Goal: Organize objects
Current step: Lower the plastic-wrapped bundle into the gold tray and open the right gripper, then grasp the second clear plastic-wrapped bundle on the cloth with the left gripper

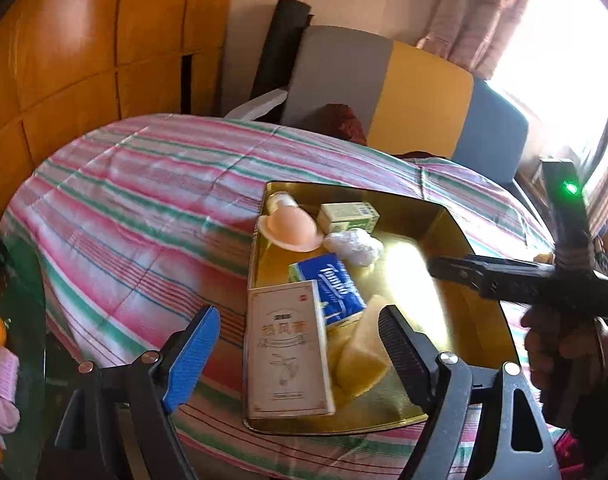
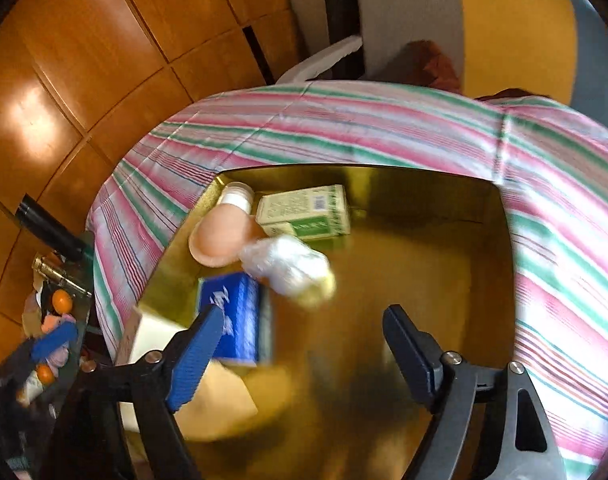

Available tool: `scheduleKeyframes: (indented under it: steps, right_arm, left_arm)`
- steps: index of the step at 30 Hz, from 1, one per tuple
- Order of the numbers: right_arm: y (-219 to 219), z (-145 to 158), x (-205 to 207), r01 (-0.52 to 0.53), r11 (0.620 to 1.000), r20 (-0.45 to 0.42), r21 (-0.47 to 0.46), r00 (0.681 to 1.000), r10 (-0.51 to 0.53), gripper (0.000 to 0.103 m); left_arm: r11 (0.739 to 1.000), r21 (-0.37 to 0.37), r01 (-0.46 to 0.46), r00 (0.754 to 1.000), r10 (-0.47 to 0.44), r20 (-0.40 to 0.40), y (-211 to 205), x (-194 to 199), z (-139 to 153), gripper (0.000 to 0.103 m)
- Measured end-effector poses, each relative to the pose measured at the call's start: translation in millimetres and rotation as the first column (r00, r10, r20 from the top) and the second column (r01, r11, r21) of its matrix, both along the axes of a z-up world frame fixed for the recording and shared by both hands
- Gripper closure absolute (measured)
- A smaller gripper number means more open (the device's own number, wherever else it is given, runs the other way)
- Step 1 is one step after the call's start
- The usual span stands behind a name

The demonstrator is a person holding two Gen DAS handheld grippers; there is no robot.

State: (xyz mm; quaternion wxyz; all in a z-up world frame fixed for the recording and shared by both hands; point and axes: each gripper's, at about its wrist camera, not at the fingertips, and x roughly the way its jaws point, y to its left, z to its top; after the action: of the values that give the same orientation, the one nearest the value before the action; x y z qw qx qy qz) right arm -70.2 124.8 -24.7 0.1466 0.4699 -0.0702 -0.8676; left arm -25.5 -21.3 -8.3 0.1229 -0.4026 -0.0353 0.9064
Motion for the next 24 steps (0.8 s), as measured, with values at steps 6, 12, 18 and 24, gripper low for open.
scheduleKeyframes:
  steps: [6,12,18,24]
  right_arm:
    - [47.0,9.4,42.2,0.058,0.997,-0.036,0.051,0.998,-0.056,0.018]
    - [102.9,16.8,75.9,0.156,0.985,-0.058,0.079,0.987,-0.151,0.018]
    - [164.9,30.8,103.3,0.278,0.955,-0.094,0.105,0.959,-0.269,0.016]
    - [253.6,44.9,140.9,0.474,0.874,-0.144,0.111,0.877,-0.458,0.011]
  left_arm:
    - [0.996,-0.045,0.077,0.997,-0.079,-0.028,30.8,7.9,12.5,0.02]
    - [0.983,-0.071,0.168,0.984,-0.171,-0.039,68.2,15.0,19.4,0.02]
    - [0.958,-0.046,0.283,0.958,-0.284,-0.039,107.5,18.6,24.8,0.02]
    - [0.919,-0.038,0.392,0.92,-0.392,-0.013,159.0,20.6,25.5,0.022]
